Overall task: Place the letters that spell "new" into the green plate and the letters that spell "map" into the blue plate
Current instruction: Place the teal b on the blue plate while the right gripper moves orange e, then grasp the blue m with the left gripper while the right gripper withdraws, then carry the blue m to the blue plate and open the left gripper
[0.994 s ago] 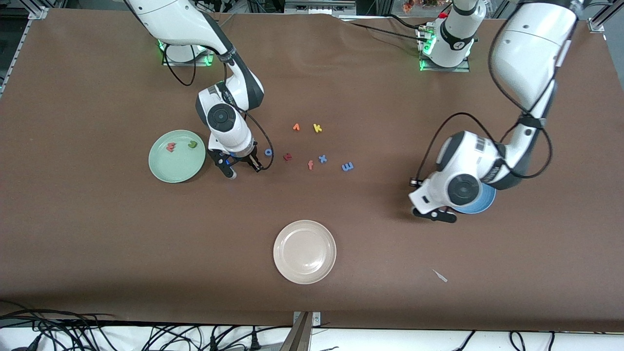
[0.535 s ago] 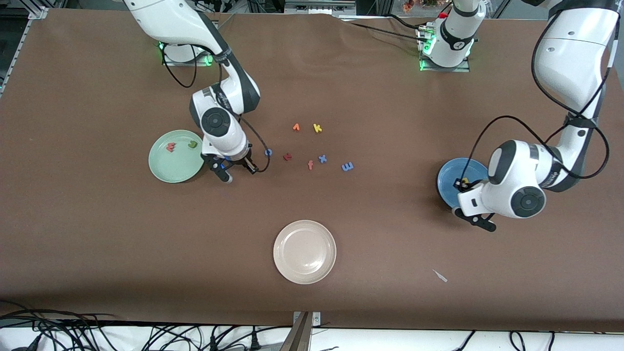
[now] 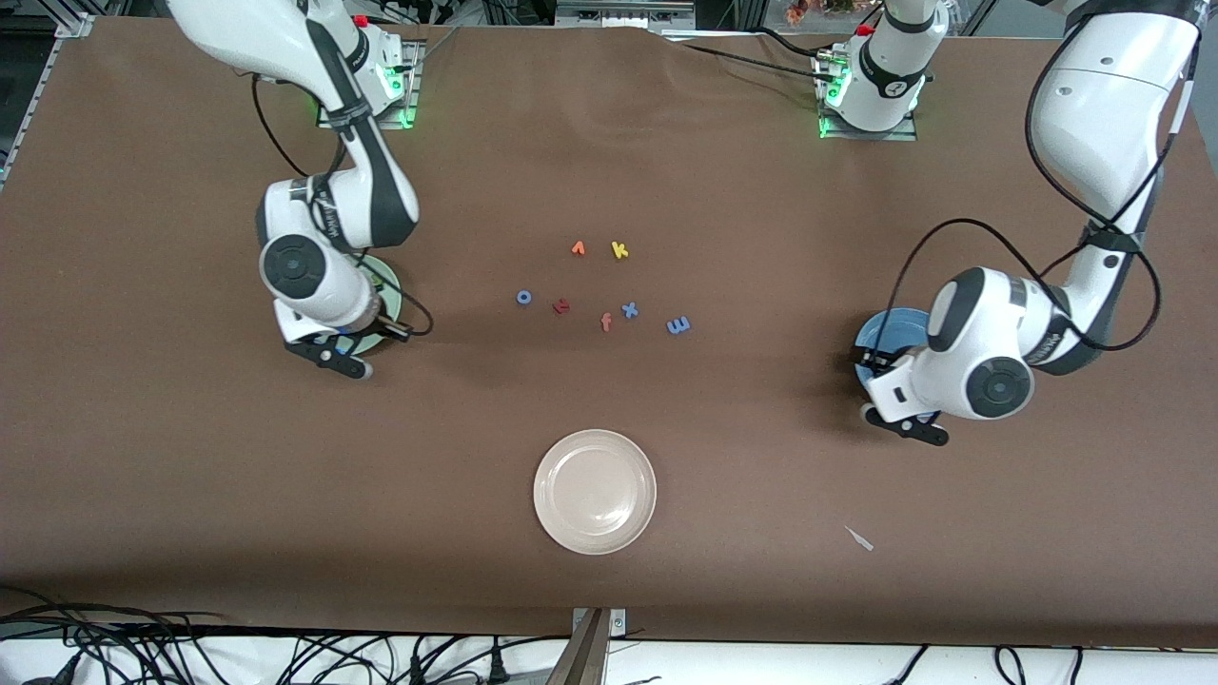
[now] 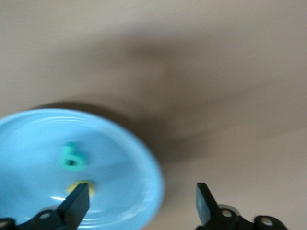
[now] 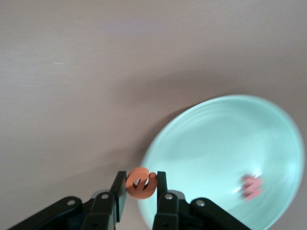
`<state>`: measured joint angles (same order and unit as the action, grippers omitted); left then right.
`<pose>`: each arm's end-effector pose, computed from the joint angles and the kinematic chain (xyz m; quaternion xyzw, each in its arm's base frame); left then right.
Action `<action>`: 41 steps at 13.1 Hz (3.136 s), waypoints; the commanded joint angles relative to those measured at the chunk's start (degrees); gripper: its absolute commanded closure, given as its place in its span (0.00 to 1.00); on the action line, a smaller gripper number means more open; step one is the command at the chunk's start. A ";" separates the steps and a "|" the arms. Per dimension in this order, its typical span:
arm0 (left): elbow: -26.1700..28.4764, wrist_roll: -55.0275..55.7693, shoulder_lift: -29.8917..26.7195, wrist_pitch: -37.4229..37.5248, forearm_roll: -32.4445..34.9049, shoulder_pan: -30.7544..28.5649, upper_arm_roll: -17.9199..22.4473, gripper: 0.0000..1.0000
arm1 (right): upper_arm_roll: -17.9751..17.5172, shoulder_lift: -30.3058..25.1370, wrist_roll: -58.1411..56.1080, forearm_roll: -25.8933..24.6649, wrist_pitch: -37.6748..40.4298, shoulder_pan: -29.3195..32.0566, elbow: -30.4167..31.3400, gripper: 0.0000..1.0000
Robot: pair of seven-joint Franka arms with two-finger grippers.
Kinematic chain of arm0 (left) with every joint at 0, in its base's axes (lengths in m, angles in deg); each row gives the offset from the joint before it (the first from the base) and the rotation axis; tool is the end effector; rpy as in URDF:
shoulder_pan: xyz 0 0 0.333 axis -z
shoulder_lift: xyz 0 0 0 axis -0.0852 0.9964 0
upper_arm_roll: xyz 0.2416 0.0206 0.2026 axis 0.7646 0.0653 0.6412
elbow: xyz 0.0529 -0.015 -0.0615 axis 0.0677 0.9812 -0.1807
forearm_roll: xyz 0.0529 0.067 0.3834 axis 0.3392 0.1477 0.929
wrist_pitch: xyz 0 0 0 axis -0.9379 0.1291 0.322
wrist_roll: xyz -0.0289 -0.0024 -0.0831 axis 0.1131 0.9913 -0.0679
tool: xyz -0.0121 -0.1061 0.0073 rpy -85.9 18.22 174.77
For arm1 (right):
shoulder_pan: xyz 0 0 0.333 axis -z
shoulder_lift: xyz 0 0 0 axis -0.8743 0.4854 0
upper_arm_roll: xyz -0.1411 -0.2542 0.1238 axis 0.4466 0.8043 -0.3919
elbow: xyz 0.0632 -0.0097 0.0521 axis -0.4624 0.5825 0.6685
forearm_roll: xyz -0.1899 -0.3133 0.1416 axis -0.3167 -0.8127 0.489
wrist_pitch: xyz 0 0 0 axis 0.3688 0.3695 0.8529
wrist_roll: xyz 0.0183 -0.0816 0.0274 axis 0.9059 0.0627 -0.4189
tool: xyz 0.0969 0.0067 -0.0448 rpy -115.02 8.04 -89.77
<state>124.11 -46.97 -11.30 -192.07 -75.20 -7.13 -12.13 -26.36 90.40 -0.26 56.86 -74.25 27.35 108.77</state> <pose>0.6366 -0.1073 0.2269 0.9793 -0.1089 -0.1709 0.0036 0.5588 0.1363 0.2335 0.9844 -0.1542 -0.0549 0.0647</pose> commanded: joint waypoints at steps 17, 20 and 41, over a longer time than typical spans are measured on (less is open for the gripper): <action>8.25 74.39 4.52 -26.90 10.80 20.27 -6.17 0.00 | 4.37 -6.48 -29.46 3.98 37.95 2.76 -29.06 0.00; 8.25 74.40 4.78 -27.08 10.89 21.77 -4.93 0.10 | -1.84 -14.05 -30.07 3.38 38.04 11.42 -26.59 0.00; 1.41 23.65 1.27 1.54 10.45 1.05 -9.23 0.87 | -20.68 -23.12 -35.26 -4.54 38.31 36.51 -25.19 0.00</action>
<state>127.29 -14.11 -8.64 -196.38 -64.74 -2.99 -19.98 -45.87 68.21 -35.45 53.11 -34.04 62.81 82.10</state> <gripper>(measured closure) 0.599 0.000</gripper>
